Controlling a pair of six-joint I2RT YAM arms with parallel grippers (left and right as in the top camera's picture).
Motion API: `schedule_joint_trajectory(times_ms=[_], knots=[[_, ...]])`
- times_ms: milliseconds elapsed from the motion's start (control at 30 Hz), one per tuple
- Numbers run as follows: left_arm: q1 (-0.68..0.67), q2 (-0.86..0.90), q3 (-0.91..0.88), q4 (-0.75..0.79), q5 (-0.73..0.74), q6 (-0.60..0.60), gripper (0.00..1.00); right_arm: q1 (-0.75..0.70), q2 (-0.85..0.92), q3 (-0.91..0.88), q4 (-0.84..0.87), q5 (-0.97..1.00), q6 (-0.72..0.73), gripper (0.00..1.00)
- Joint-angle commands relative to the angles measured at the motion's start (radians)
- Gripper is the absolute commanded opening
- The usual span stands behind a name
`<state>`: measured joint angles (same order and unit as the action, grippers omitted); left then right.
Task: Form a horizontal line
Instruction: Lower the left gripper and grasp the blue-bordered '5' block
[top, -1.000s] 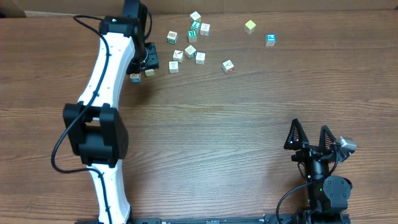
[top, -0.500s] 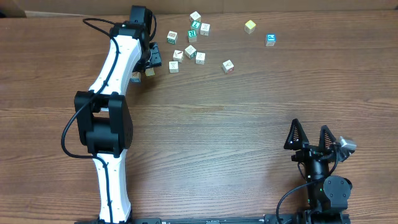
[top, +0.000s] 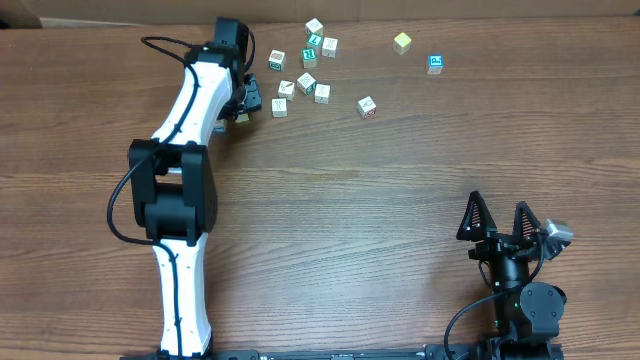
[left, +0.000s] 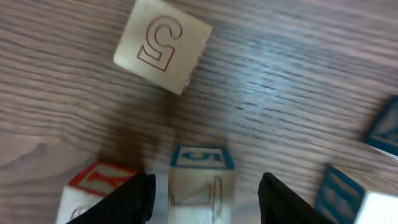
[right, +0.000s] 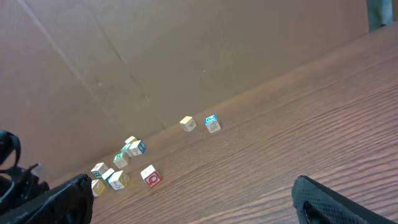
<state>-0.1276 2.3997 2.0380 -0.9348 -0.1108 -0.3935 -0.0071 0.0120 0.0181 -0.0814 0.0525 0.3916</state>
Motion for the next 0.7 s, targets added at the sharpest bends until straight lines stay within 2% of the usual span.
schedule_joint_trajectory(times_ms=[0, 133, 233, 400, 467, 667], knots=[[-0.002, 0.041, -0.009, 0.009, -0.027, -0.013, 0.49, -0.005, -0.005, -0.010, 0.005, 0.006, -0.007, 1.00], [-0.002, 0.043, -0.009, 0.014, -0.027, -0.015, 0.48, -0.005, -0.005, -0.010, 0.005, 0.006, -0.007, 1.00], [-0.002, 0.043, -0.005, 0.021, -0.027, -0.014, 0.53, -0.005, -0.005, -0.010, 0.005, 0.006, -0.007, 1.00], [-0.002, 0.042, 0.032, 0.015, -0.027, -0.014, 0.52, -0.005, -0.005, -0.010, 0.005, 0.006, -0.007, 1.00], [-0.002, 0.042, 0.042, 0.005, -0.027, -0.014, 0.49, -0.005, -0.005, -0.010, 0.005, 0.006, -0.007, 1.00], [-0.002, 0.039, 0.042, 0.004, -0.026, -0.014, 0.50, -0.005, -0.005, -0.010, 0.005, 0.006, -0.007, 1.00]])
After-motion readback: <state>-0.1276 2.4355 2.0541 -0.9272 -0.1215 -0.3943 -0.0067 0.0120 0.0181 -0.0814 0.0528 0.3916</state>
